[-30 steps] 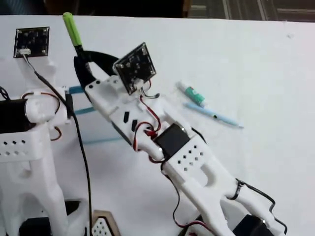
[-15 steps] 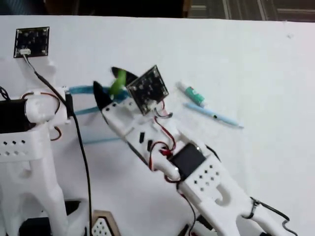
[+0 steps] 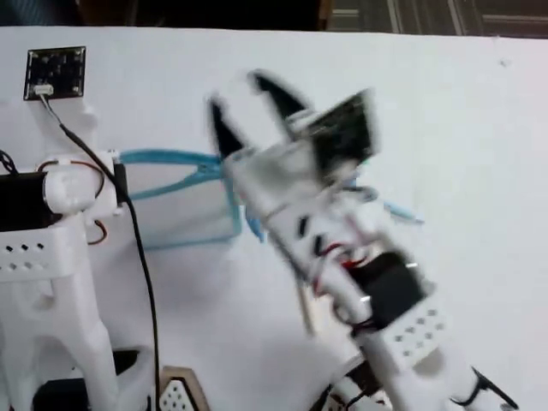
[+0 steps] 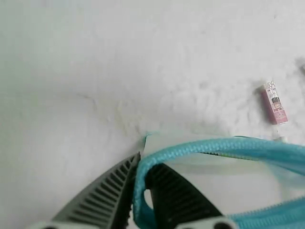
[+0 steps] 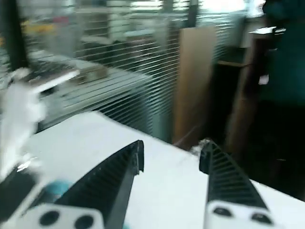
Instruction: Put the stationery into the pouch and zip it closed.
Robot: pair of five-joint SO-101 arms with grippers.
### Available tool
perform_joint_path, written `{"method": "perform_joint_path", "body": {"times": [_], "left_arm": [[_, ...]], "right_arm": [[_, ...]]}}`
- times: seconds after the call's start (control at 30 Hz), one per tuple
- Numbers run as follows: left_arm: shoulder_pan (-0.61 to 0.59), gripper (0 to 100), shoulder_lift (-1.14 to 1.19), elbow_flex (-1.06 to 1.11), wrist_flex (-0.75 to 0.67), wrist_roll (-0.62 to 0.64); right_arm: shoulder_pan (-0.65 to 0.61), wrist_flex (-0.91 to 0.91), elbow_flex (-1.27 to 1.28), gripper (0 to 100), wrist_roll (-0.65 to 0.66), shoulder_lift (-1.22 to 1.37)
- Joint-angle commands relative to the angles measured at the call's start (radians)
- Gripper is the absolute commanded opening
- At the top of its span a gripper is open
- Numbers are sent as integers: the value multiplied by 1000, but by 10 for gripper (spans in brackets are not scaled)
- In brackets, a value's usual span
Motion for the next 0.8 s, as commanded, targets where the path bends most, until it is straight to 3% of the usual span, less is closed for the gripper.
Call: {"method": "perform_joint_path", "body": {"times": [0.0,0.17,0.33,0.53,0.77], "left_arm": [[-8,23,10,-11,2,3],[-8,23,10,-11,2,3],[-8,23,10,-9,2,3],[-8,23,10,-6,2,3],[-8,23,12,-5,2,3]], "right_arm": [[166,147,-103,192,6,47],[271,435,-83,191,12,173],[236,633,44,191,72,341],[128,541,245,191,74,496],[134,306,377,191,74,616]]}}
